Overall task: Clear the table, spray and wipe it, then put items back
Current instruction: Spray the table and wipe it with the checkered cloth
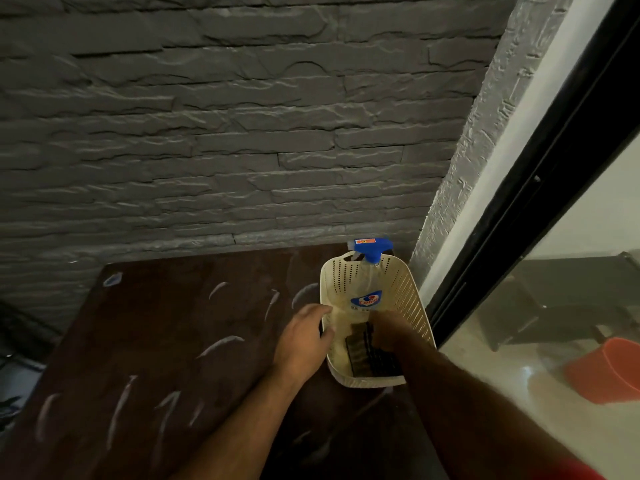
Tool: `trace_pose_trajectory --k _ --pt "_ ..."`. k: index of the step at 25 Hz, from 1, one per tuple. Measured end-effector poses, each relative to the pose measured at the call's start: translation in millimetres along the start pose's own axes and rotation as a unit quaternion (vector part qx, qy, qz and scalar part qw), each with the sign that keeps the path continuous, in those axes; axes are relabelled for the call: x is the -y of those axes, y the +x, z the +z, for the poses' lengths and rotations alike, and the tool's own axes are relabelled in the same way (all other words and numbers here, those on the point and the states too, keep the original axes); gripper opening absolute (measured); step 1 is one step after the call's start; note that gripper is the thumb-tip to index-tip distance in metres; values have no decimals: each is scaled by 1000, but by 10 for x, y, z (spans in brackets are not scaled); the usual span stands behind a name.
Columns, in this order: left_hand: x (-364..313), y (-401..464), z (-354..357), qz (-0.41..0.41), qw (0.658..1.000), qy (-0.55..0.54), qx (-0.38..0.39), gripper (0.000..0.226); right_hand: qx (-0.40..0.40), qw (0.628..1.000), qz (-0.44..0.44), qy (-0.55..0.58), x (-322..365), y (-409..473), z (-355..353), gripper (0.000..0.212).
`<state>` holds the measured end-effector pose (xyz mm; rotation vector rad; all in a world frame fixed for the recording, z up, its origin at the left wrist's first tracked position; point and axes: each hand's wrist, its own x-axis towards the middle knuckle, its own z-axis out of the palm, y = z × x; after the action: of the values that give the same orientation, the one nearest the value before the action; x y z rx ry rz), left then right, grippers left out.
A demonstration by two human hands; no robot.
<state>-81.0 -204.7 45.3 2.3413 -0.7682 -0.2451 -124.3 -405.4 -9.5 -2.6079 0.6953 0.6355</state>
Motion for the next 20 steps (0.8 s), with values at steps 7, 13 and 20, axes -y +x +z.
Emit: trace_pose_trajectory --k 7,13,20 --pt "245 -222 -76 -20 999 -6 -38 36 -5 998 32 -48 -56 341 218 42" --pt "270 -240 -194 -35 999 -17 -30 36 22 998 50 9 -51 267 83 30" --pt "-8 49 -363 -150 938 -310 50 80 88 945 -150 279 149 -417 -921 23"
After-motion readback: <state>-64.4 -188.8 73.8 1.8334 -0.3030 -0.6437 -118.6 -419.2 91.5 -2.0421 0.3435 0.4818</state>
